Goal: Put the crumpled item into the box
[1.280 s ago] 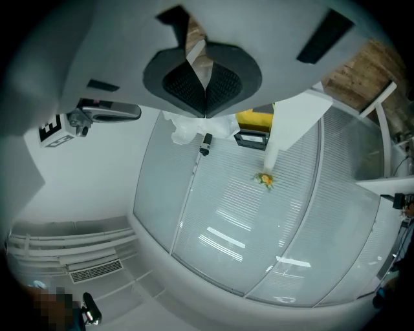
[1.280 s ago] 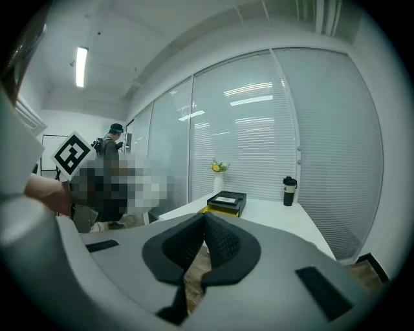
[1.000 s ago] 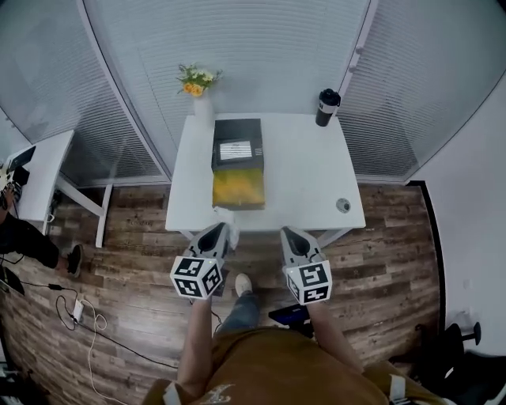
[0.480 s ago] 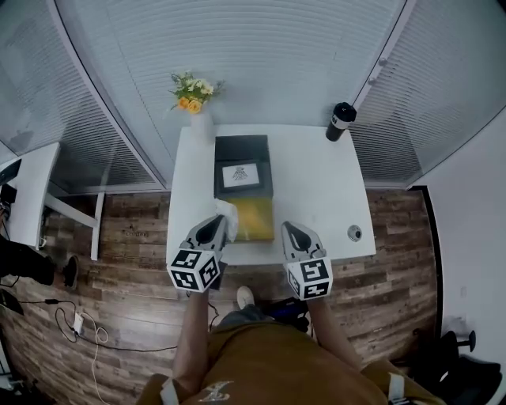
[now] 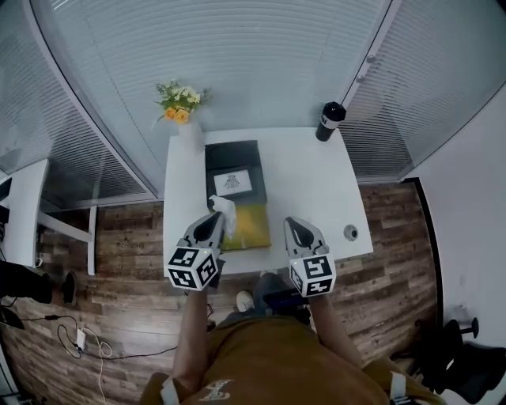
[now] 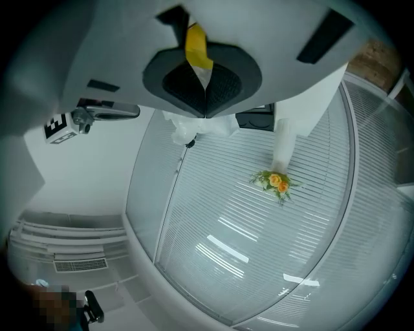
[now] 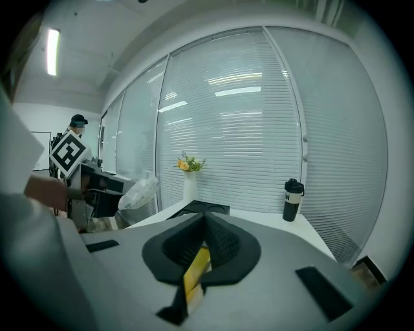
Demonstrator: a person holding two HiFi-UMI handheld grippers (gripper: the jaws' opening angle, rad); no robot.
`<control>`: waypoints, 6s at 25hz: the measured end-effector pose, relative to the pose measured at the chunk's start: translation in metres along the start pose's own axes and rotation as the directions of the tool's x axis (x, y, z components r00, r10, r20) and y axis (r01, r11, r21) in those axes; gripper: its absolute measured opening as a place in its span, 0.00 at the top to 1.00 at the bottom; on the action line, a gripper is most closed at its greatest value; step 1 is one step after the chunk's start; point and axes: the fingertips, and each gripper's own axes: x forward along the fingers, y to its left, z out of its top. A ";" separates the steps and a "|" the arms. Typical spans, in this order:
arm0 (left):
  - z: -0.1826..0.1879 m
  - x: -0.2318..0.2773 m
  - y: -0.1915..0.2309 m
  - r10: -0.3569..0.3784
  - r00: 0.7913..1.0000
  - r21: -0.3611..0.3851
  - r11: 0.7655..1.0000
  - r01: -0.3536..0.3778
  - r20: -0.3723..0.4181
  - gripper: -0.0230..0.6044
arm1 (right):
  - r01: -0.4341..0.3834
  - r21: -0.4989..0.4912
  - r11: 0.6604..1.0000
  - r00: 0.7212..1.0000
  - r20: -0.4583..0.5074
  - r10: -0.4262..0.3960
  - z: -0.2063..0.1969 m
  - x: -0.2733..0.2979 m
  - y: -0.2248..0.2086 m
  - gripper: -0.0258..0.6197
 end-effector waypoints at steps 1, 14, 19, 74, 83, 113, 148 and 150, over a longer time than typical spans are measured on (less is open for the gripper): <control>0.000 0.001 0.000 0.000 1.000 0.003 1.000 0.000 -0.004 0.92 | 0.001 0.001 1.000 1.000 0.003 -0.001 0.001 0.000 0.000 0.94; -0.001 0.015 0.007 0.019 0.999 0.017 1.000 -0.018 -0.031 0.92 | -0.036 0.014 0.999 0.999 0.001 0.036 -0.003 0.021 -0.001 0.94; -0.007 0.021 0.010 0.022 0.998 0.013 1.000 -0.021 -0.056 0.92 | -0.034 0.024 0.999 0.999 -0.020 0.035 -0.009 0.026 -0.004 0.94; -0.161 0.095 0.034 0.046 0.850 0.049 0.999 -0.023 -0.525 0.92 | -0.106 0.092 0.990 0.950 -0.285 0.128 -0.122 0.099 -0.020 0.94; -0.180 0.105 0.031 0.041 0.786 0.082 0.997 0.013 -0.617 0.92 | -0.095 0.099 0.991 0.945 -0.305 0.121 -0.128 0.104 -0.028 0.94; -0.168 0.107 0.019 -0.004 0.814 0.029 0.999 0.026 -0.581 0.88 | -0.093 0.103 0.990 0.960 -0.253 0.116 -0.105 0.097 -0.032 0.94; 0.000 0.016 0.001 0.096 0.995 0.072 0.993 -0.093 -0.041 0.93 | -0.053 -0.023 0.998 0.998 0.015 0.053 0.004 0.021 0.010 0.94; 0.004 0.011 0.000 0.093 0.996 0.063 0.994 -0.092 -0.013 0.93 | -0.053 -0.023 0.998 0.998 0.024 0.054 0.007 0.018 0.012 0.94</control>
